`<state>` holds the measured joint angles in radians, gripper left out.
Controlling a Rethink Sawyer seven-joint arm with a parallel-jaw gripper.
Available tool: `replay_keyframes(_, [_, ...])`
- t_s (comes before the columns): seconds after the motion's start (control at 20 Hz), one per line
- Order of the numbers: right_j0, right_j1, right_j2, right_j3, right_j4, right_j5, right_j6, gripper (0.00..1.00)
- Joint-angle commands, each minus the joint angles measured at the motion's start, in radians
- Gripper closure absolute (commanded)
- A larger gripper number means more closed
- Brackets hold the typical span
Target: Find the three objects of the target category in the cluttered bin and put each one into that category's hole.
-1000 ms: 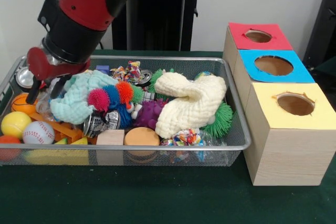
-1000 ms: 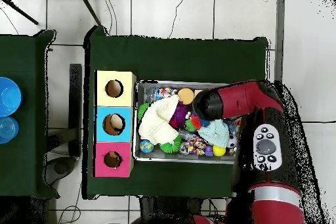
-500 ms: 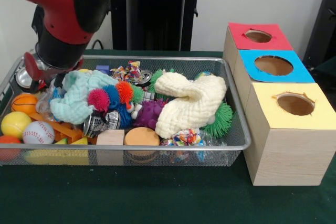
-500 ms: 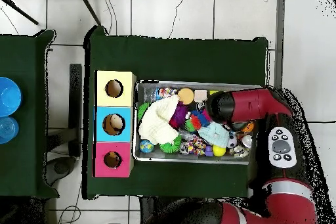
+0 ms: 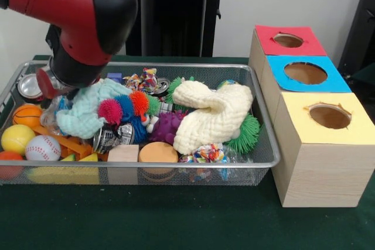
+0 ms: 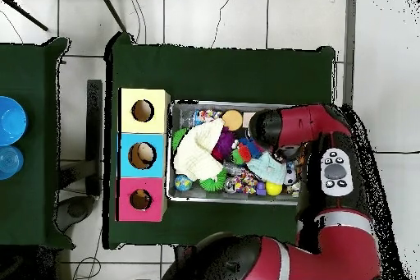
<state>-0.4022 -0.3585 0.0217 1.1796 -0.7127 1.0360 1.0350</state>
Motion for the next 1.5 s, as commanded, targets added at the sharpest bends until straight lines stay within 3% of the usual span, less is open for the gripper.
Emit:
replay_keyframes(0.05, [0.012,0.149,0.022,-0.136,-0.093,0.087,-0.118,0.0])
replay_keyframes(0.45, [0.01,0.268,0.004,-0.257,-0.125,0.128,-0.135,0.0])
replay_keyframes(0.85, [-0.044,0.339,0.059,-0.282,-0.054,0.195,-0.203,0.0])
replay_keyframes(1.2, [-0.176,0.301,0.22,-0.131,0.178,0.213,-0.248,0.0])
replay_keyframes(1.5, [-0.248,0.251,0.308,-0.002,0.296,0.149,-0.219,0.0])
